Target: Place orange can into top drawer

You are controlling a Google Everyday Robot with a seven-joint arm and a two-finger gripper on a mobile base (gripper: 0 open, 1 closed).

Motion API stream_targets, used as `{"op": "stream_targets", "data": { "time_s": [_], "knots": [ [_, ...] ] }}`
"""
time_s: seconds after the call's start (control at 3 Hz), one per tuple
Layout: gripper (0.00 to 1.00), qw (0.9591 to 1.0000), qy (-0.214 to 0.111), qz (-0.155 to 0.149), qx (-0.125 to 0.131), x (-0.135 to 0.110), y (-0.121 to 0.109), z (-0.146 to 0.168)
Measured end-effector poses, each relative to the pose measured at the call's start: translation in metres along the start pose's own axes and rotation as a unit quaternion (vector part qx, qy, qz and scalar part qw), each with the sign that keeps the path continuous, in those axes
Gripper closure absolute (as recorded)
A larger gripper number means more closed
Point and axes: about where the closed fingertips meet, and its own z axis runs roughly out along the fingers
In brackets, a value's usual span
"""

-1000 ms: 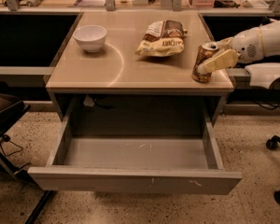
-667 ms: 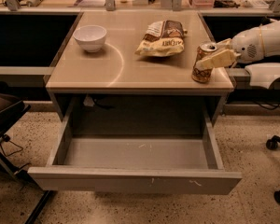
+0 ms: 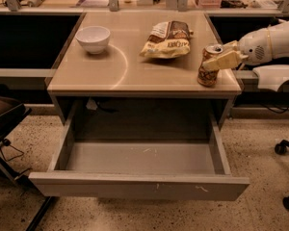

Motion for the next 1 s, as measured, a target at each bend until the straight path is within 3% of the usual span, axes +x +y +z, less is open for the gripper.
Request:
{"op": "stream_targets", "data": {
  "time_s": [0.33,0.67,1.0],
  "knots": [
    [1.00,0.9999,-0.003,0.011,-0.003,0.014,0.023,-0.020],
    [1.00,0.9993,-0.008,0.035,-0.004,0.031,0.069,-0.073],
    [1.00,0.9971,-0.013,0.074,0.007,0.053,0.101,-0.132]
  ]
}}
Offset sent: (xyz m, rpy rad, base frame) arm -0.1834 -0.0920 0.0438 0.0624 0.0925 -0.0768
